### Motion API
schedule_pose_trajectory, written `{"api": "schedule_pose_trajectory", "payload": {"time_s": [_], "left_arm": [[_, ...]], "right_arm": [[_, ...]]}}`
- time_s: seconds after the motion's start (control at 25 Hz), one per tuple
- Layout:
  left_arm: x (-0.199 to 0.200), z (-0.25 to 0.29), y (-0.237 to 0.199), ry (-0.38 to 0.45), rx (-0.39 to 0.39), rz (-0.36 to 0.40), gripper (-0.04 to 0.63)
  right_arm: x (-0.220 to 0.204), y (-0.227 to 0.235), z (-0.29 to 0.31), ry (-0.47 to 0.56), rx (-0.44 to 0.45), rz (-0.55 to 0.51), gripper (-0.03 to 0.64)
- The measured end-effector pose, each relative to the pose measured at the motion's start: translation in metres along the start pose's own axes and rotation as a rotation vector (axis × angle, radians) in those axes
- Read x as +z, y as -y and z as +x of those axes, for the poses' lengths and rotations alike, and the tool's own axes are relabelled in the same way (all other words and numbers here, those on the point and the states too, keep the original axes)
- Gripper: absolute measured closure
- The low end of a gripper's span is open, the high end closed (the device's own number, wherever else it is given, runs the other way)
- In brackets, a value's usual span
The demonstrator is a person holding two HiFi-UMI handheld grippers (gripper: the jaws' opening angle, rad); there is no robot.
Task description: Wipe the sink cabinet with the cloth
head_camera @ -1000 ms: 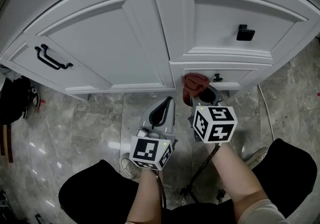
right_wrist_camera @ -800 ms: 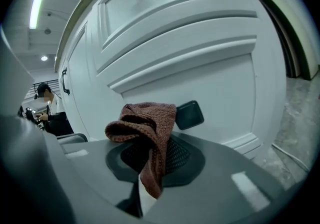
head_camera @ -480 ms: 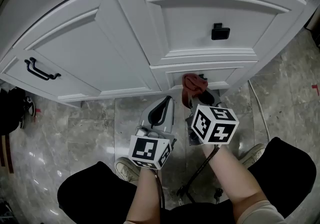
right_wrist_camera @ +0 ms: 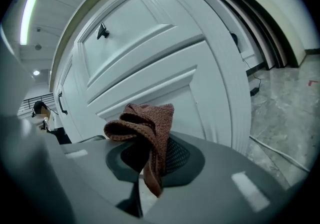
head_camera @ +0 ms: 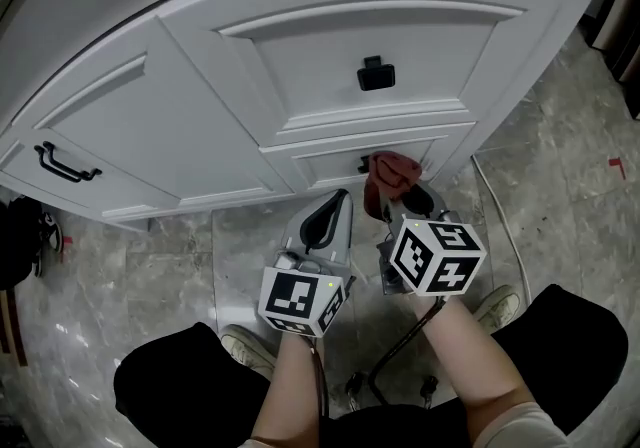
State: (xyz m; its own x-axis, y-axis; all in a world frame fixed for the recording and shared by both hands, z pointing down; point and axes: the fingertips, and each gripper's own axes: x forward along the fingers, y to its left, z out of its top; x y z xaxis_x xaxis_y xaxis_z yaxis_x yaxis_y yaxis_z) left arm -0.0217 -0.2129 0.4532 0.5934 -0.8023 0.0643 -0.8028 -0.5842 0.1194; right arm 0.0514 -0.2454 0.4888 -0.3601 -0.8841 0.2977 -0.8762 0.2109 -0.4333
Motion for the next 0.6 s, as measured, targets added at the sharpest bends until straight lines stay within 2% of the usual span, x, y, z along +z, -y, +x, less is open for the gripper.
{"api": "schedule_pose_trajectory", "payload": {"time_s": [0.36,0.6], "left_arm": [[0.007,0.009,-0.008,0.01,0.031,-0.015,0.595],[-0.003,0.017,0.007,-0.014,-0.002,-0.013,0.595]], "right_arm": [[0.007,0.011,0.014,-0.018,-0.009,-0.046,0.538],[0.014,0.032,0.006,-0.02,-0.027,-0.044,0.538]]}}
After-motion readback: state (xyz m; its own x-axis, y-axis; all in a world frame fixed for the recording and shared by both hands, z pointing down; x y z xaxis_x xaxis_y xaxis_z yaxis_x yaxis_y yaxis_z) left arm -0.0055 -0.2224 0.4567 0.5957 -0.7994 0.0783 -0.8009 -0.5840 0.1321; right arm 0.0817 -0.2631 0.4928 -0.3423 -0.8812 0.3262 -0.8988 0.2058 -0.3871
